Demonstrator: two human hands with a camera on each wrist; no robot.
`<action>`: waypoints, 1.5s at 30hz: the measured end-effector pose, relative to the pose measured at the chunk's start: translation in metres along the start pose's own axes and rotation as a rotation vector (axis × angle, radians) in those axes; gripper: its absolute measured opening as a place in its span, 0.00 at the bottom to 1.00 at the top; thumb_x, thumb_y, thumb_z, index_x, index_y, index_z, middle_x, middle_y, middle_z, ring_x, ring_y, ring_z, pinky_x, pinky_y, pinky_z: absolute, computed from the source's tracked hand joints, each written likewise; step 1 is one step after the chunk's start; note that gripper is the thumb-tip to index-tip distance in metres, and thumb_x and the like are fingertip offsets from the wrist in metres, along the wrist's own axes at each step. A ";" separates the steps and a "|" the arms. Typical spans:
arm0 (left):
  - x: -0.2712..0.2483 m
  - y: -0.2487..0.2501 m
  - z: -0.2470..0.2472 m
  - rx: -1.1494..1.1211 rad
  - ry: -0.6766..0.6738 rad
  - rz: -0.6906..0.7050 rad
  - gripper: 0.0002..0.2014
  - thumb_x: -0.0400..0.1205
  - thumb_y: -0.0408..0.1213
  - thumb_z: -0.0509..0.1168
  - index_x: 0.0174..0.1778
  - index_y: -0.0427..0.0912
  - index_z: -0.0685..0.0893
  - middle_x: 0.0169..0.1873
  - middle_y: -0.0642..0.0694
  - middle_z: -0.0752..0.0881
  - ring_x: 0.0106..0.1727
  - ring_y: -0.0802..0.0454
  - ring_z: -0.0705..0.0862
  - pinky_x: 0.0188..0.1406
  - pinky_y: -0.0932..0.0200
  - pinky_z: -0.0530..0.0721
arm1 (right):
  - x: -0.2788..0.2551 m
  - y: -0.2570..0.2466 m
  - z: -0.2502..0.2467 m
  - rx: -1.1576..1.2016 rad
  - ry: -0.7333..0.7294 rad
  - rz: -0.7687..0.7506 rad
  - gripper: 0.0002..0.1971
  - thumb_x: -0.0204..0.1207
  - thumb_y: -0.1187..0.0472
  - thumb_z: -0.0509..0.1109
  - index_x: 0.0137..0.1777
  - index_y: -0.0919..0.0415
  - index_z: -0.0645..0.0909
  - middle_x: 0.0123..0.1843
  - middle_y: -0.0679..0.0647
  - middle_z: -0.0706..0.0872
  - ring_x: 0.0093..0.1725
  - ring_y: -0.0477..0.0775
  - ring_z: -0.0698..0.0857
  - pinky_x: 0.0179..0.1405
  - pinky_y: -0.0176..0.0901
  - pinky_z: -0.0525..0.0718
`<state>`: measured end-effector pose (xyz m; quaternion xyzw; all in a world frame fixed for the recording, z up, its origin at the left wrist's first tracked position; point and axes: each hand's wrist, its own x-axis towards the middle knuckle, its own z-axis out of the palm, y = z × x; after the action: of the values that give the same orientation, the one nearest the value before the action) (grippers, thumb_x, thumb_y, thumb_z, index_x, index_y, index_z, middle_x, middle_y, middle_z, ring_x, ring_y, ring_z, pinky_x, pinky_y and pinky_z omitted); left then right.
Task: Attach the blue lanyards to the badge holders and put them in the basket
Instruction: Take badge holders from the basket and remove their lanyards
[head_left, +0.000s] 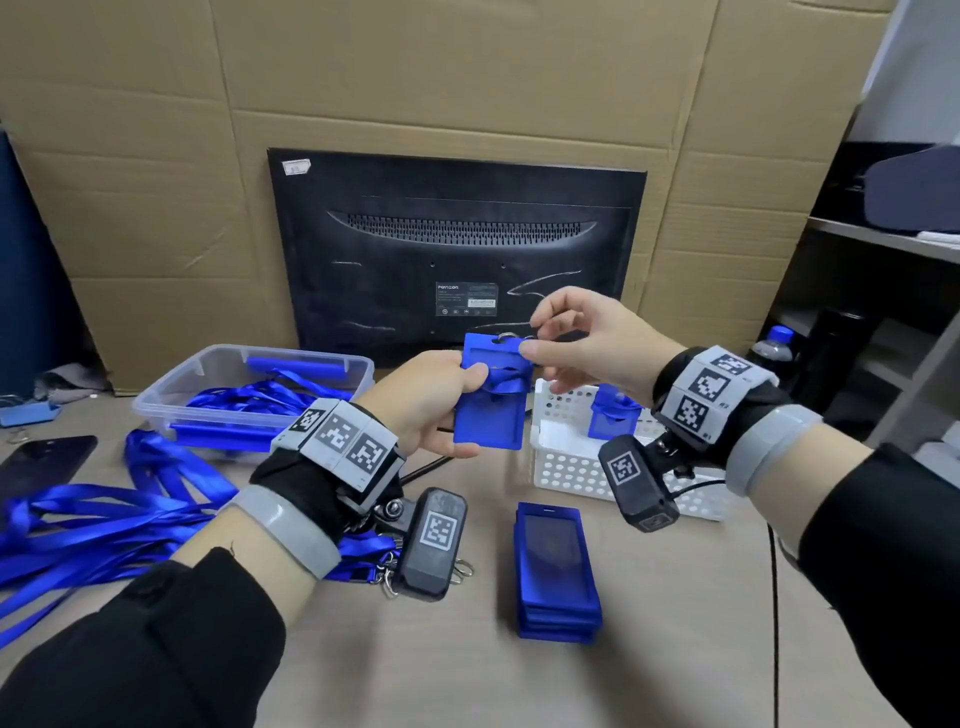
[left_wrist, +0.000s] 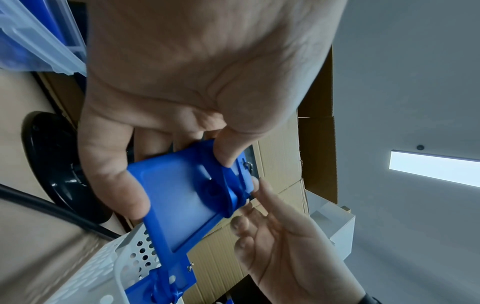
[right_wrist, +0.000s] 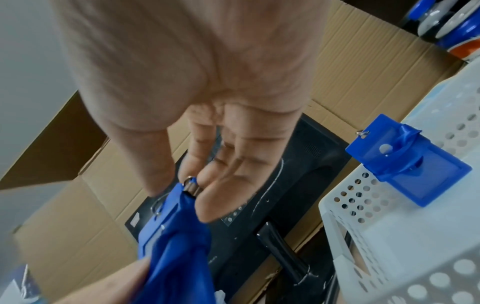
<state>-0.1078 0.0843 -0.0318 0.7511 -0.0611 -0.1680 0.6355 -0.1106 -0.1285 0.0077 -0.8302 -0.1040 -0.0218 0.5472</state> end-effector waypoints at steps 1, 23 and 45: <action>0.000 0.000 -0.001 -0.004 0.013 -0.009 0.11 0.94 0.43 0.60 0.64 0.49 0.87 0.58 0.44 0.92 0.50 0.43 0.94 0.42 0.44 0.94 | 0.000 0.000 0.001 -0.049 0.003 -0.041 0.11 0.76 0.64 0.85 0.51 0.59 0.85 0.47 0.54 0.87 0.37 0.57 0.89 0.45 0.55 0.95; 0.014 -0.014 -0.001 0.065 0.028 -0.032 0.11 0.94 0.42 0.59 0.65 0.53 0.86 0.51 0.47 0.93 0.44 0.48 0.93 0.33 0.52 0.90 | 0.014 0.016 0.011 -0.582 0.051 -0.006 0.05 0.69 0.61 0.78 0.35 0.52 0.94 0.32 0.42 0.93 0.38 0.41 0.91 0.43 0.39 0.91; 0.023 -0.034 -0.034 0.206 0.220 0.053 0.19 0.90 0.25 0.58 0.55 0.51 0.90 0.45 0.44 0.87 0.45 0.47 0.78 0.32 0.61 0.73 | 0.020 0.034 -0.021 0.247 0.356 0.148 0.14 0.87 0.68 0.47 0.47 0.53 0.70 0.32 0.52 0.67 0.22 0.48 0.61 0.20 0.36 0.64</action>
<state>-0.0788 0.1156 -0.0644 0.8244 -0.0280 -0.0606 0.5620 -0.0831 -0.1572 -0.0116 -0.7455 0.0537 -0.1146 0.6544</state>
